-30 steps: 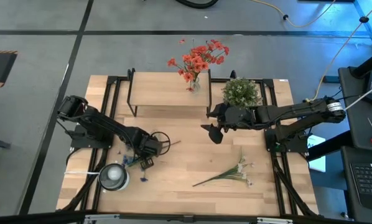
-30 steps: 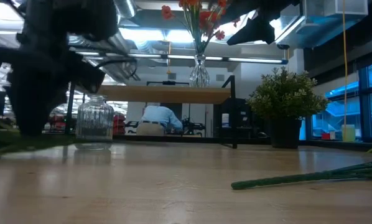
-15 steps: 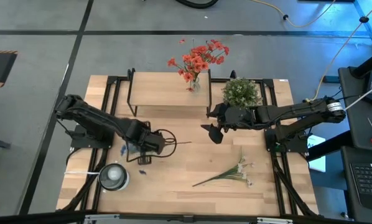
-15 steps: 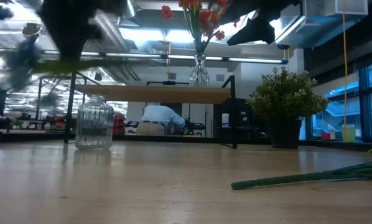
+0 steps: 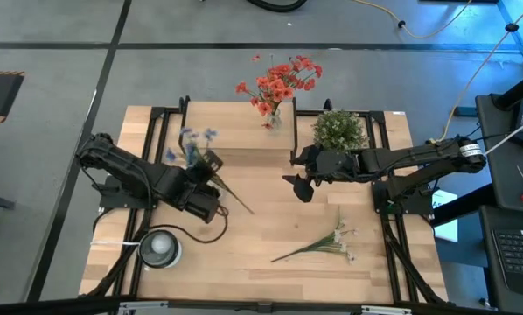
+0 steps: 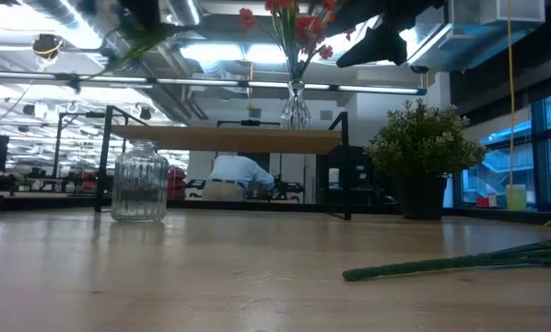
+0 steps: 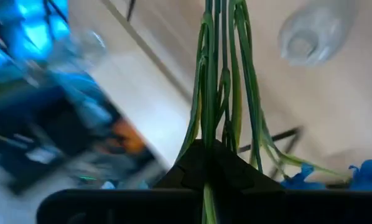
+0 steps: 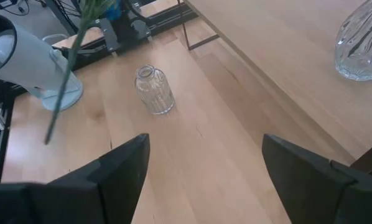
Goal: Pick and place flowers into a vace then onto a shelf
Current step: Put the blue flowers into the transparent vase
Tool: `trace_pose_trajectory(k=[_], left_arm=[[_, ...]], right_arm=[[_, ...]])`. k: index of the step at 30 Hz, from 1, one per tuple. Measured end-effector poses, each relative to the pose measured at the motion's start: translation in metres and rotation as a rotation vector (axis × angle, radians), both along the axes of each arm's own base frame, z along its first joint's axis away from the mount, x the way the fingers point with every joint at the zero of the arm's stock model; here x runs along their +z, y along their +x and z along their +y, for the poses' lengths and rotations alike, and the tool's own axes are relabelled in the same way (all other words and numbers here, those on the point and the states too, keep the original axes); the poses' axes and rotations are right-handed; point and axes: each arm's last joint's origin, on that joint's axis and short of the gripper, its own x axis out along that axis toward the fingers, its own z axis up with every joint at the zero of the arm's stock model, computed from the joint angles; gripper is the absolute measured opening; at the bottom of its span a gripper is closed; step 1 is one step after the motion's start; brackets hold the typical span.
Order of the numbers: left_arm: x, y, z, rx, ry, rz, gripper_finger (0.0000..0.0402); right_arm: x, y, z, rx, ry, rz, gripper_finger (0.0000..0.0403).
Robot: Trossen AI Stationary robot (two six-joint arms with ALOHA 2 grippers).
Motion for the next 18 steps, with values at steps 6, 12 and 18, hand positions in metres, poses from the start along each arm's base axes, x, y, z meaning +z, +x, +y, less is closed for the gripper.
trace_pose_trajectory(k=[6,12,18], left_arm=[[0.005,0.001,0.002,-0.221,0.335,0.154,0.0007],[0.015,0.001,0.000,-0.288,0.763,0.221,0.0005],[0.016,0.001,-0.011,-0.339,0.784,0.216,0.0005]], right_arm=[[0.009,0.005,0.001,-0.030,0.063,-0.120,0.0310],[0.018,0.012,0.002,-0.028,0.101,-0.242,0.0310],[0.021,0.036,0.013,0.103,0.090,-0.421,0.0310]])
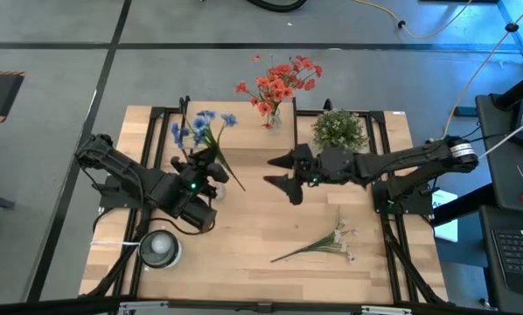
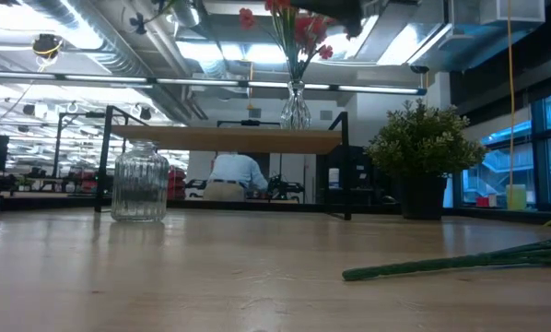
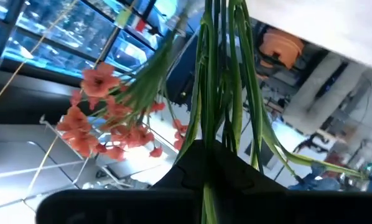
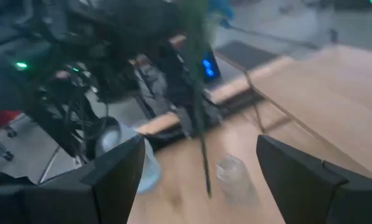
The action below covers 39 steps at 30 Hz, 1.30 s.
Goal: Pick and place flowers into a vace then onto a shelf
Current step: Put the blue flowers into the transparent vase
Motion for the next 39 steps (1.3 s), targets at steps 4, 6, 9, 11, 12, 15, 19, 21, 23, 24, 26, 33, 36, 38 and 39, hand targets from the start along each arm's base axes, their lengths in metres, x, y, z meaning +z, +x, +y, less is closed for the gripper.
trace_pose_trajectory(k=[4,6,9,11,12,15,19,21,23,24,26,33,36,38,39], left_arm=[[0.000,0.002,-0.010,-0.038,-0.010,-0.014,0.0006],[0.001,0.003,-0.014,-0.057,-0.007,-0.006,0.0005],[0.001,0.005,-0.020,-0.088,-0.010,0.001,0.0005],[0.001,0.006,-0.024,-0.107,-0.031,0.002,0.0005],[0.001,0.007,-0.026,-0.116,-0.038,-0.001,0.0006],[0.002,0.010,-0.030,-0.128,-0.041,-0.012,0.0006],[0.002,0.010,-0.033,-0.138,-0.043,-0.019,0.0005],[0.002,0.008,-0.035,-0.149,-0.044,-0.019,0.0006],[0.002,0.007,-0.038,-0.159,-0.044,-0.019,0.0005],[0.002,0.006,-0.039,-0.164,-0.044,-0.020,0.0005],[0.002,0.005,-0.041,-0.174,-0.043,-0.019,0.0005],[0.002,0.003,-0.045,-0.188,-0.044,-0.021,0.0007],[0.002,0.003,-0.045,-0.188,-0.044,-0.022,0.0007],[0.002,0.003,-0.045,-0.187,-0.044,-0.022,0.0007],[0.002,0.003,-0.045,-0.187,-0.044,-0.022,0.0008]], right_arm=[[-0.013,0.021,0.005,0.016,-0.020,-0.069,0.0310],[-0.021,0.030,0.006,0.014,-0.025,-0.085,0.0310],[-0.023,0.042,0.008,0.018,-0.076,-0.098,0.0310],[-0.020,0.052,0.009,0.024,-0.102,-0.103,0.0310],[-0.018,0.057,0.010,0.041,-0.116,-0.109,0.0310],[-0.013,0.074,0.014,0.086,-0.140,-0.097,0.0310],[-0.012,0.093,0.016,0.098,-0.167,-0.014,0.0297],[-0.009,0.099,0.017,0.103,-0.192,0.014,0.0281],[-0.005,0.102,0.018,0.106,-0.205,0.024,0.0261],[-0.004,0.104,0.018,0.106,-0.206,0.021,0.0251],[-0.001,0.105,0.018,0.105,-0.204,0.015,0.0231],[0.001,0.106,0.017,0.143,-0.137,0.002,0.0164],[0.001,0.106,0.017,0.148,-0.137,0.005,0.0128],[0.001,0.106,0.017,0.150,-0.137,0.003,0.0102],[0.001,0.106,0.017,0.151,-0.137,0.002,0.0088]])
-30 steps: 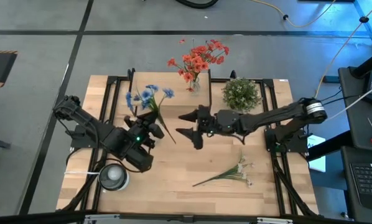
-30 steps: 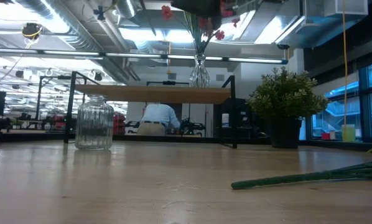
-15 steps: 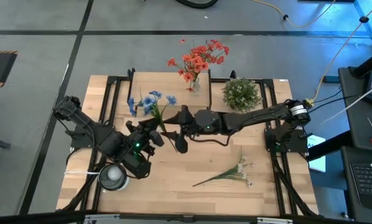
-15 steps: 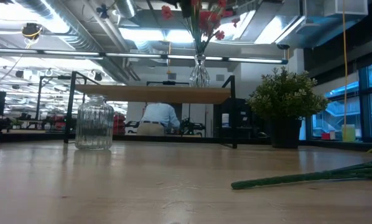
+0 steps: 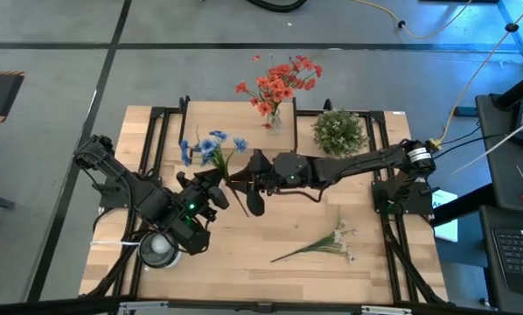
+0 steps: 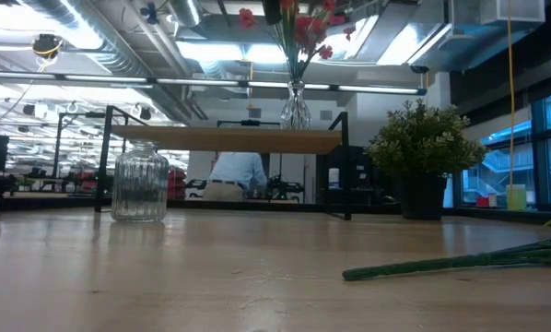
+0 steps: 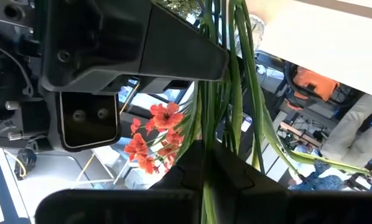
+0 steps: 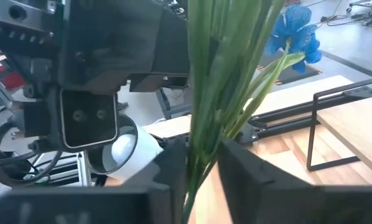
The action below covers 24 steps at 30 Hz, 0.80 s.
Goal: Pick and place flowers into a vace then onto a shelf
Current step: Put the blue flowers into the transparent vase
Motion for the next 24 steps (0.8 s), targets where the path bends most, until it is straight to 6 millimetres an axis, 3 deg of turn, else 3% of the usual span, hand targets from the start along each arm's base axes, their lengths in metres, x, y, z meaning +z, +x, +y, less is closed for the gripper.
trace_pose_trajectory(k=[6,13,24], left_arm=[[0.000,0.000,0.000,0.008,-0.034,-0.039,0.0026],[-0.002,0.001,-0.002,-0.016,-0.142,-0.021,0.0077],[-0.001,0.007,-0.008,0.031,-0.460,-0.305,0.0129]], right_arm=[[-0.001,0.000,0.000,-0.002,-0.005,0.014,0.0011],[-0.003,0.000,-0.003,-0.022,0.023,0.033,0.0006],[-0.005,0.001,-0.030,-0.124,0.033,0.053,0.0004]])
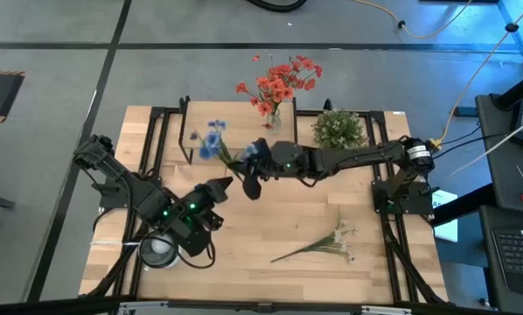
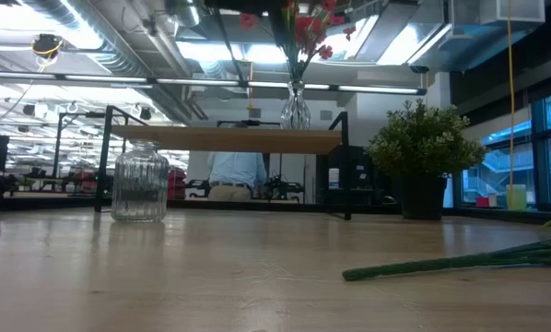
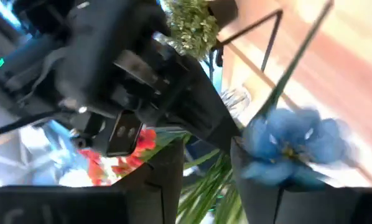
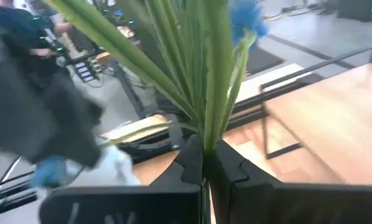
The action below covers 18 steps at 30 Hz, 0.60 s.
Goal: Pick and place flowers into a vace then onto a shelf
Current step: Put the blue flowers into the transparent vase
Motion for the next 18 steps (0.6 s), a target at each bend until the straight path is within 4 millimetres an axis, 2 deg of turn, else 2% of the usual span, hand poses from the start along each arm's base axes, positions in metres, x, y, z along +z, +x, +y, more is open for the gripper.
trace_pose_trajectory(k=[4,10,14,18], left_arm=[[0.001,-0.004,-0.005,0.045,-0.130,-0.142,0.0134],[0.001,-0.010,-0.012,0.166,-0.490,-0.456,0.0125],[0.004,-0.023,-0.009,0.271,-0.783,-0.536,0.0115],[0.005,-0.037,-0.005,0.412,-1.037,-0.544,0.0103]], right_arm=[[-0.001,0.000,-0.008,-0.014,-0.001,0.013,0.0004],[-0.001,0.000,-0.009,-0.005,-0.043,0.017,0.0004],[0.002,0.001,-0.011,-0.006,-0.090,-0.012,0.0004],[0.004,0.001,-0.022,-0.023,-0.084,-0.026,0.0003]])
